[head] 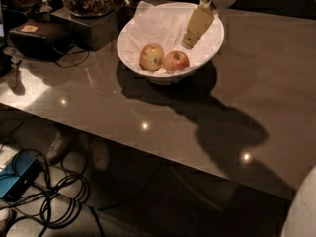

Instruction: Pick apple from white bowl

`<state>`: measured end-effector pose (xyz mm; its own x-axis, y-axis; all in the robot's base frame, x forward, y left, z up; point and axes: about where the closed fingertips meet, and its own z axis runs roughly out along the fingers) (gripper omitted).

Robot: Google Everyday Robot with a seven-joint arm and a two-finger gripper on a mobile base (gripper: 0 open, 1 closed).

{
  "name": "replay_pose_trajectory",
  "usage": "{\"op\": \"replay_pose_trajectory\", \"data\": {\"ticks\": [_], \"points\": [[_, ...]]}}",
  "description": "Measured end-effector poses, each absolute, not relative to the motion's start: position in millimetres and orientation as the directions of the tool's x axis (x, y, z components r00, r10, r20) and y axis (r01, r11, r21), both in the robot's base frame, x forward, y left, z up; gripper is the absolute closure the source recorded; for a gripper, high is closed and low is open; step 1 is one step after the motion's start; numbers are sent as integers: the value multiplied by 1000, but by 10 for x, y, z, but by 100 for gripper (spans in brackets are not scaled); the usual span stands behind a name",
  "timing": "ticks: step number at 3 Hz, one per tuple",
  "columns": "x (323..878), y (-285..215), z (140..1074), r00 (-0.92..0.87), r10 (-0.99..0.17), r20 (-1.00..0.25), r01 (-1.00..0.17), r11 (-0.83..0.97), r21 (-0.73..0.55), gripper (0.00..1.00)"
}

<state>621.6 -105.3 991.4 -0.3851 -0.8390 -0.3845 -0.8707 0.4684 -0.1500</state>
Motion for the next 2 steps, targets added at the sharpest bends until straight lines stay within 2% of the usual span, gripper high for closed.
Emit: {"op": "replay_pose_trajectory", "data": {"ticks": [2], "points": [[6337,-959,9713,-401,-847,-348,-875,467,-128,29]]}}
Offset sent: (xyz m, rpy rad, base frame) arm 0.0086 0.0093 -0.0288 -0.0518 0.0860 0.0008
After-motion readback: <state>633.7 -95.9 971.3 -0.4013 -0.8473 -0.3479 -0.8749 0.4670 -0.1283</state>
